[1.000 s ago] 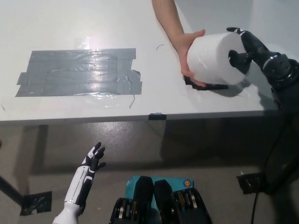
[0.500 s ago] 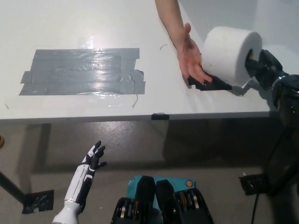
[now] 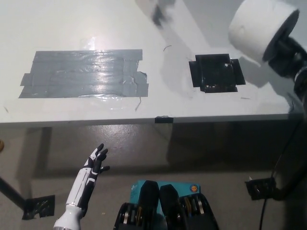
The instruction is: A person hands over a roll of toilet paper to the robot , and the robot inserts its right thumb into the hole in the centre to grab the roll, and then places it on the balck area on the desk.
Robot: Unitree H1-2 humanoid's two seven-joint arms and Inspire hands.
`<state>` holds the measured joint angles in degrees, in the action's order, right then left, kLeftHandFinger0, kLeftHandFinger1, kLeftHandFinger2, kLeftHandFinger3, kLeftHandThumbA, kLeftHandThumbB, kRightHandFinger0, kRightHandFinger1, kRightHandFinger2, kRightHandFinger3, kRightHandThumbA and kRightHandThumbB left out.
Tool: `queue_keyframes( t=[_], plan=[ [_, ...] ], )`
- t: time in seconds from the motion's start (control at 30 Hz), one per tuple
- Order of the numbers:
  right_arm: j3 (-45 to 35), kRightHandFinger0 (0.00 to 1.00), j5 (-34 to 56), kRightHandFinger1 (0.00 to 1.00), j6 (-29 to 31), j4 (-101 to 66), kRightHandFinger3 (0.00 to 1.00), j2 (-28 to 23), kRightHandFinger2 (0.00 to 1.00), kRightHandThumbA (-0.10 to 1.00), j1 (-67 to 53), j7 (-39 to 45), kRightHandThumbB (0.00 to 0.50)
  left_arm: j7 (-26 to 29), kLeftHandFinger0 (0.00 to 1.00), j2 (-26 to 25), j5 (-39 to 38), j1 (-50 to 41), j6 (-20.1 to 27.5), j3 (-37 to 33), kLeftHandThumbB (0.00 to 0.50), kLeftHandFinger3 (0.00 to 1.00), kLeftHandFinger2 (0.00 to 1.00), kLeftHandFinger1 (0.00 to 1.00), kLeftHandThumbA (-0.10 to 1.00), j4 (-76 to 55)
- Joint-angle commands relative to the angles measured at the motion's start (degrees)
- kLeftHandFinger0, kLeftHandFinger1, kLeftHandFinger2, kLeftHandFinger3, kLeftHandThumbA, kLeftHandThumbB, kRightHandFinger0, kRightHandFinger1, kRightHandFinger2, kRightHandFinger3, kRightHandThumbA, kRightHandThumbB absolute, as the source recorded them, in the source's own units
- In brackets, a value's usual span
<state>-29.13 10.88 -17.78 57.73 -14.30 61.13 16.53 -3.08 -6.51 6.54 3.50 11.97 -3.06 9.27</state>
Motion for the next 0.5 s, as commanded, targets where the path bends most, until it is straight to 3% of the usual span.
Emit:
queue_keyframes(
  t=[0.0,0.07,0.13,0.17,0.43,0.47],
  plan=[
    [6.1,0.00,0.3,0.41,-3.0,-4.5,1.00,-2.2,0.84,-0.10,4.8,3.8,0.086,0.0,0.87,-0.5,0.4,0.7,-0.1,-0.1,0.124,1.00,1.00,1.00,1.00,-0.5],
    [9.5,0.00,-1.5,0.49,-2.2,-4.3,1.00,-2.9,0.89,-0.10,5.1,3.7,0.076,-0.2,0.88,-0.6,0.3,0.7,-0.2,-0.1,0.118,1.00,1.00,1.00,1.00,-0.4],
    [12.2,0.00,-2.4,0.50,-1.6,-3.8,1.00,-3.7,0.91,-0.10,5.5,4.3,0.065,-0.1,0.88,-0.4,0.4,0.8,0.1,-0.2,0.118,1.00,1.00,1.00,1.00,-0.3],
    [15.0,0.01,-4.1,0.52,-0.3,-3.5,1.00,-4.3,0.92,-0.10,5.6,4.1,0.084,-0.1,0.88,-0.5,0.6,0.9,0.3,-0.2,0.124,1.00,1.00,1.00,1.00,-0.2],
    [29.6,0.02,-12.4,0.52,4.7,-1.2,1.00,-6.8,0.94,-0.10,7.6,3.8,0.087,0.1,0.86,-0.6,1.1,1.1,0.1,-0.3,0.118,1.00,1.00,1.00,1.00,-0.6],
    [33.6,0.17,-15.8,0.60,6.6,-1.0,1.00,-7.3,0.97,-0.10,7.7,2.6,0.123,-0.1,0.86,-0.6,0.9,1.0,-0.1,-0.3,0.122,1.00,1.00,1.00,1.00,-0.7]
  ],
)
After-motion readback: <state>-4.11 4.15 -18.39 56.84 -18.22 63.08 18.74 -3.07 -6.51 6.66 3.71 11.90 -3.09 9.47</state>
